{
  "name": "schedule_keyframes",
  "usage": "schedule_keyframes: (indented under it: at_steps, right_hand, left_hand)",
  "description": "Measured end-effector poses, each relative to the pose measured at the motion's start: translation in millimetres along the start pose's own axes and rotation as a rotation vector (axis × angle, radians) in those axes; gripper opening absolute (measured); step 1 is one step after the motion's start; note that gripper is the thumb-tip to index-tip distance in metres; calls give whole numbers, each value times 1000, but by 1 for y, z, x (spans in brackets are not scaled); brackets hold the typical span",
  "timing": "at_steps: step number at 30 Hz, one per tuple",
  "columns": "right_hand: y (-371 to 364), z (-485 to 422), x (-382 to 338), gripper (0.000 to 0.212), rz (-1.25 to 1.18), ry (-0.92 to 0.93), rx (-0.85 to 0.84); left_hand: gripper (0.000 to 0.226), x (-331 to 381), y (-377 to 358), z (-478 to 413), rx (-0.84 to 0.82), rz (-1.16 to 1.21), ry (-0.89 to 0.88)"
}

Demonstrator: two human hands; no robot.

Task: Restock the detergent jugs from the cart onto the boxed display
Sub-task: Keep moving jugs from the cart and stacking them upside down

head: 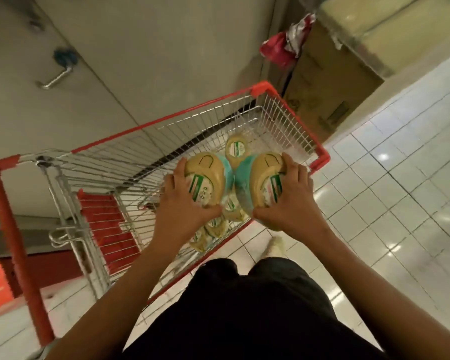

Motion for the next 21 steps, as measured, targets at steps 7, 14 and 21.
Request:
schedule_keyframes:
  at_steps: [7, 14, 21]
  right_hand:
    - [116, 33, 106, 135, -41, -96, 144]
    - [211, 56, 229, 136, -96, -209, 200]
    - [281, 63, 316, 137, -113, -295, 292]
  left_hand:
    - [140, 146, -85, 8, -97, -74, -131]
    - [136, 274, -184, 25, -177, -72, -234]
    - [136, 384, -254, 13, -264, -84, -344]
Point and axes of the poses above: each hand's wrist, its own z-axis away from the middle knuckle, its own y-axis out of the back of the hand, x = y × z, the point moved 9 cm from there along -z, towards the middle knuckle, and after that the axes turned 5 degrees about y, right-handed, at the moved point
